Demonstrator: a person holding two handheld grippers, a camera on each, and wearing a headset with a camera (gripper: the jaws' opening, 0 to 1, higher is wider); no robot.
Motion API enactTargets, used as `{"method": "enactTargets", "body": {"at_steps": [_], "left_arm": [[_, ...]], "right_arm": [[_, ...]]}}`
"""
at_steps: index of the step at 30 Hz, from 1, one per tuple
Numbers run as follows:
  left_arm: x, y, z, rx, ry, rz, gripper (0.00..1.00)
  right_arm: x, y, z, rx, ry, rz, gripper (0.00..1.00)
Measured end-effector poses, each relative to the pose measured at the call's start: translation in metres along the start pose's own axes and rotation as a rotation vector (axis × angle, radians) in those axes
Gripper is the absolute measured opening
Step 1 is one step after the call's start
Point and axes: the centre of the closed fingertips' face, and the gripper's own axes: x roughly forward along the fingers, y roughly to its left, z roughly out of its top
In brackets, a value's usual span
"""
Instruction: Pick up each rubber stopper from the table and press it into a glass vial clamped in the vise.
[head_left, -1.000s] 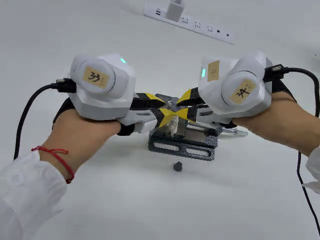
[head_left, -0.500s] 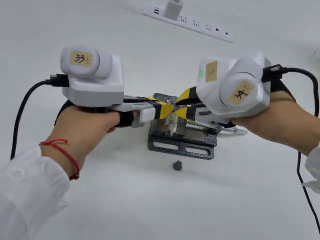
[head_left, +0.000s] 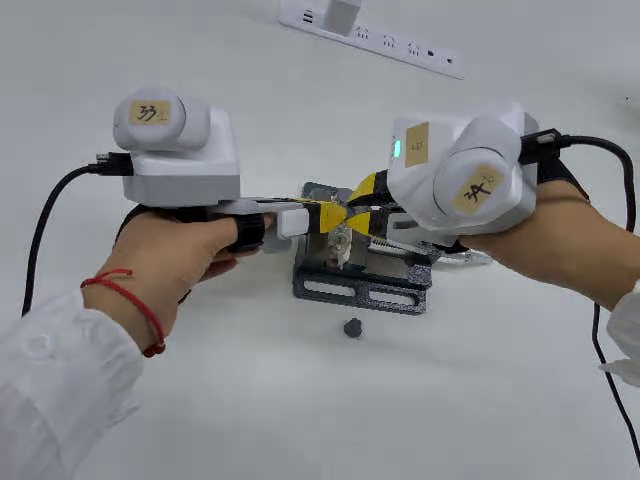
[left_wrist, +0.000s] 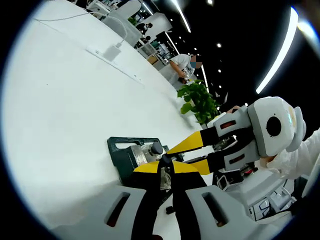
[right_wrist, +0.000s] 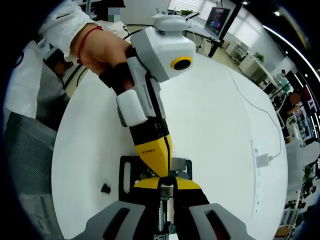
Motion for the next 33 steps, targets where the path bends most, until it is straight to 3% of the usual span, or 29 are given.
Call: {"method": "enactTargets", "body": {"at_steps": [3, 14, 25, 33], "left_arm": [[0.0001, -0.0001, 0.0021, -0.034, -0.017, -0.006, 0.03], [0.0004, 0.0019, 0.0003, -0.107, -0.018, -0.016, 0.01], [0.0001, 0.0027, -0.0008, -0.198, -0.010, -0.030, 0.00], [-0.0004, 0.0030, -0.0001, -0.248, -0.028, -0.037, 0.00]], "right_arm": [[-0.0001, 0.0000, -0.0001, -0.003, 0.001, -0.001, 0.05], [0.0000, 0.0008, -0.0002, -0.010, 0.000, -0.002, 0.05], [-0.0001, 0.0021, -0.0001, -0.076, 0.015, -0.022, 0.05], [-0.0004, 0.0010, 0.0004, -0.093, 0.012, -0.031, 0.05]]}}
